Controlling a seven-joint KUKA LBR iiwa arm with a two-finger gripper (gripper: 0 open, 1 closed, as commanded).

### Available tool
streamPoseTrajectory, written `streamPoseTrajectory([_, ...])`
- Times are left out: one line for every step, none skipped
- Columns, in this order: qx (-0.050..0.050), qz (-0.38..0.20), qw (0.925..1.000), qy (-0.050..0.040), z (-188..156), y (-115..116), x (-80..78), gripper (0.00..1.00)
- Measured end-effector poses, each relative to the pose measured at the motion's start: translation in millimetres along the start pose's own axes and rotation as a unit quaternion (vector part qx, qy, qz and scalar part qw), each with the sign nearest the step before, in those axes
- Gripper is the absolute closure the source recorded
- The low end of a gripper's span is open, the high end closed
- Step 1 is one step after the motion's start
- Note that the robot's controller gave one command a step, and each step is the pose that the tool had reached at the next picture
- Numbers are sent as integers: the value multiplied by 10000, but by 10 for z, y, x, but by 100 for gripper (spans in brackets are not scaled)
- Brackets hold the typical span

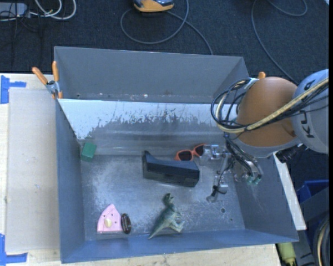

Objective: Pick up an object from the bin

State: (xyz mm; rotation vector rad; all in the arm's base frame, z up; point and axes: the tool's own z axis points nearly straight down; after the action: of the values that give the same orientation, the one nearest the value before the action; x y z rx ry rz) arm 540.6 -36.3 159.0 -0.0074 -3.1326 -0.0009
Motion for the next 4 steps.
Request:
streamPoseTrajectory([2, -6, 10000, -40, -45, 2, -15, 0])
streamPoseTrajectory([-4, 396, 9992, -48, 581, 400, -481, 0])
streamPoseTrajectory([0, 252, 9997, 11, 737, 469, -514, 0])
streamPoseTrajectory([-9, 1147, 9934, -42, 464, 454, -579, 0])
